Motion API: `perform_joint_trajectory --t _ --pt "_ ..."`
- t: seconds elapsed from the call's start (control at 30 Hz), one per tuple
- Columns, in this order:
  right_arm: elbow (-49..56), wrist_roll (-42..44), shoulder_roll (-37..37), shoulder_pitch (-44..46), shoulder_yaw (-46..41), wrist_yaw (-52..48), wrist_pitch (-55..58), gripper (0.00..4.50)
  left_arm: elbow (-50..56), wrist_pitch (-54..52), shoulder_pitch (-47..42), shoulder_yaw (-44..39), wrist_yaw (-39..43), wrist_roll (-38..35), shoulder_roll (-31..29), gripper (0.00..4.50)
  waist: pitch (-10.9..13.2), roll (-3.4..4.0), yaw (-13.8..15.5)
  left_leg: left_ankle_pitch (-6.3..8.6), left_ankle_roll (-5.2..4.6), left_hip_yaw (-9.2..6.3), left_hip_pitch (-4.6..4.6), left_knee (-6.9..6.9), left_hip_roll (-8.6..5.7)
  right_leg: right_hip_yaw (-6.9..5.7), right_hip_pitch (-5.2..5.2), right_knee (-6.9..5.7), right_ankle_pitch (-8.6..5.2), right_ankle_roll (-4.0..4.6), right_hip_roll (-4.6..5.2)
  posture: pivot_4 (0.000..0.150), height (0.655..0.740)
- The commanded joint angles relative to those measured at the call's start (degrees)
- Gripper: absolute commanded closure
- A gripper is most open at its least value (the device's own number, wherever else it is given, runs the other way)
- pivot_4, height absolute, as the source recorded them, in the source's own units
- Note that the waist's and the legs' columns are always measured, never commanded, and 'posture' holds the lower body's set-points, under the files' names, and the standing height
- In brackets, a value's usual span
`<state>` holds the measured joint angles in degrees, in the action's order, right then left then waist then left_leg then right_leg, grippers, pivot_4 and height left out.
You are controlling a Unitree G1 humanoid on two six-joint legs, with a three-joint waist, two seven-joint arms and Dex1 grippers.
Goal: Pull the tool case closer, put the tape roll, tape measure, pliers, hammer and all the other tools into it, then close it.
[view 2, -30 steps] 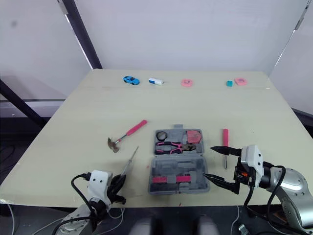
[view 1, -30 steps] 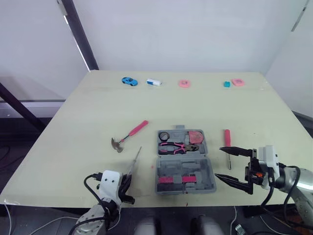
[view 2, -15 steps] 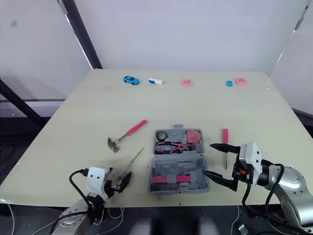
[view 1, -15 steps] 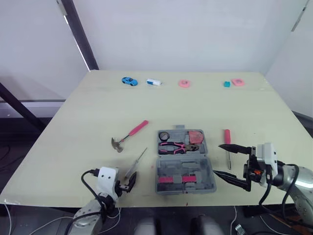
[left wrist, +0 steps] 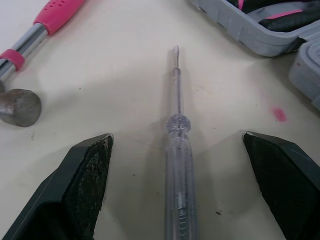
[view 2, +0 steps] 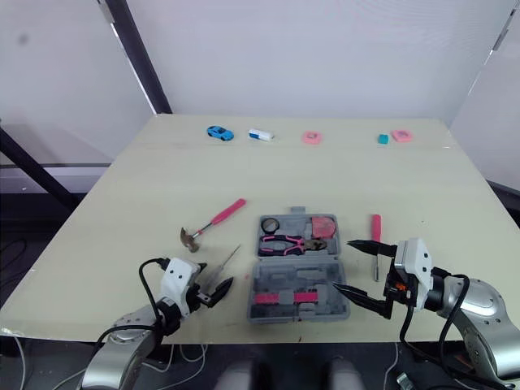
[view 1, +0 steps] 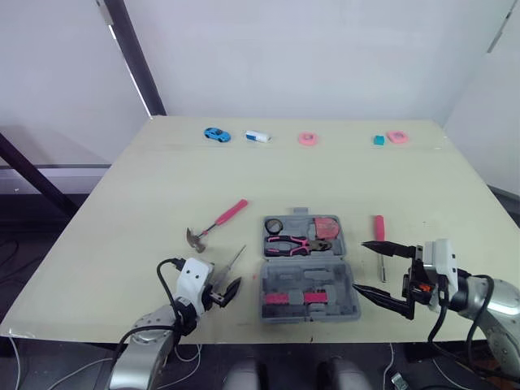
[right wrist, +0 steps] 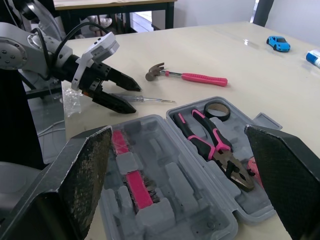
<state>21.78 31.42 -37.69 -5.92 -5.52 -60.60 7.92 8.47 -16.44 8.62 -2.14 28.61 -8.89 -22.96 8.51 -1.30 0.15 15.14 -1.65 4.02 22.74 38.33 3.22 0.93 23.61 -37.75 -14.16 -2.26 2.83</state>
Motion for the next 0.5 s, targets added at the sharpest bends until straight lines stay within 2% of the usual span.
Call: perform_joint_trajectory --t 0.03,0.2,0.23,0.27,0.4,0.5 --pt "1.7 0.2 0.2 -0.1 -0.9 0.3 -1.2 0.00 2.8 -3.2 -0.7 1.0 -0.7 -0.9 1.0 0.09 0.0 0.00 0.3 0.00 0.00 0.00 0.00 0.00 0.00 0.00 0.00 0.00 0.00 0.00 0.00 0.150 0.7400" --pt "1.6 0.1 0.3 0.1 -0.7 0.4 -1.2 0.00 4.8 -5.8 -1.3 1.3 -2.2 -0.9 2.4 0.09 0.0 0.00 0.6 0.00 0.00 0.00 0.00 0.00 -0.01 0.00 0.00 0.00 0.00 -0.01 -0.01 0.150 0.7400" --pt "1.5 0.1 0.3 0.1 -0.6 0.5 -1.2 0.00 5.1 -6.2 -1.3 1.4 -2.3 -1.0 2.5 0.60 0.0 0.00 0.6 0.00 0.00 0.00 0.00 0.00 -0.01 -0.01 0.00 0.00 0.00 -0.01 -0.01 0.150 0.7400" --pt "1.5 0.0 0.3 0.2 -0.5 0.5 -1.2 0.00 5.6 -6.3 -1.1 1.6 -2.1 -0.9 2.5 0.84 0.0 0.00 0.6 0.00 0.00 -0.01 0.00 0.00 -0.01 -0.01 0.00 0.00 0.00 -0.01 -0.02 0.150 0.7400" --pt "1.2 0.0 0.4 0.3 -0.3 0.4 -1.4 0.00 6.3 -6.8 -0.8 1.2 -2.5 -0.8 2.3 2.55 0.0 0.00 0.6 0.00 0.00 0.00 0.00 0.00 -0.01 0.00 0.00 0.00 0.00 -0.01 -0.02 0.150 0.7400" --pt "1.1 -0.2 0.6 0.4 0.0 0.4 -1.6 0.00 6.1 -6.8 -1.1 0.6 -3.0 -0.8 2.3 3.95 0.0 0.00 0.5 0.00 0.00 -0.01 0.00 0.00 -0.01 -0.01 0.00 0.00 0.00 0.00 -0.03 0.150 0.7400"
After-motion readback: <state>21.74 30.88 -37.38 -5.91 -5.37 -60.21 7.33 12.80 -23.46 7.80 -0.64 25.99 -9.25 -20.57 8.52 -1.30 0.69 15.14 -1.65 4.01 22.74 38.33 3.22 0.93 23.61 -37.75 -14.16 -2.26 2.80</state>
